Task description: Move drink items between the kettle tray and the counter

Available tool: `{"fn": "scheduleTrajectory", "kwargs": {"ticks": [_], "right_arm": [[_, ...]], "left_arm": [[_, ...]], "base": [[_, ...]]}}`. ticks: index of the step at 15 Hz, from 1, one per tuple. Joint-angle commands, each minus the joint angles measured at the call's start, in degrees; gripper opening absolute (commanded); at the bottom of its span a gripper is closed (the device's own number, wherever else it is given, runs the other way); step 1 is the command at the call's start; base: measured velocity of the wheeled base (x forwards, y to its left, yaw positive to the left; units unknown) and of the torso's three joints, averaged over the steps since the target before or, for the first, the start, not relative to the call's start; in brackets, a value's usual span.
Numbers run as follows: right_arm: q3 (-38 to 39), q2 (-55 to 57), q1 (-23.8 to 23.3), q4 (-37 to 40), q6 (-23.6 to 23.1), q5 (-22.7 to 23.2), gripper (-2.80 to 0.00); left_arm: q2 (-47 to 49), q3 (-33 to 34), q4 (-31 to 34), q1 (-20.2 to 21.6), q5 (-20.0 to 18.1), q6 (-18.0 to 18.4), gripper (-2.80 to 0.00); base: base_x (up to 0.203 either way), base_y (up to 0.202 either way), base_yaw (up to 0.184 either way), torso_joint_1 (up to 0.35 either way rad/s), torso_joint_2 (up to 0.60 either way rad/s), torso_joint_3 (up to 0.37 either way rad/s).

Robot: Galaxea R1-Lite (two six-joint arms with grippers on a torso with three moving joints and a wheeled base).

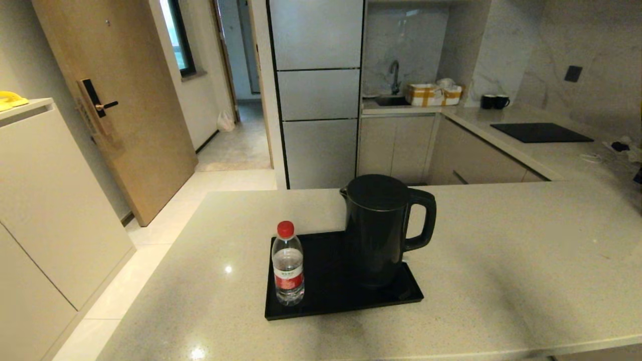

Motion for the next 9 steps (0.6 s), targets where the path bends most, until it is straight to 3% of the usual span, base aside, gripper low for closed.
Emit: {"fn": "scheduleTrajectory", "kwargs": {"ticks": [1, 9], "right_arm": [[0.1, 0.1, 0.0, 0.0, 0.0, 0.0, -2.80], [0.1, 0.1, 0.0, 0.0, -0.1, 0.1, -2.80]], "left_arm": [[0.0, 0.2, 5.5, 0.0, -1.0, -1.7, -2.80], [0.1, -0.4, 7.2, 0.0, -0.8, -2.1, -2.80]], "base": [[0.000, 0.000, 0.000, 0.000, 0.00, 0.000], [0.000, 0.000, 0.000, 0.000, 0.00, 0.000]]}}
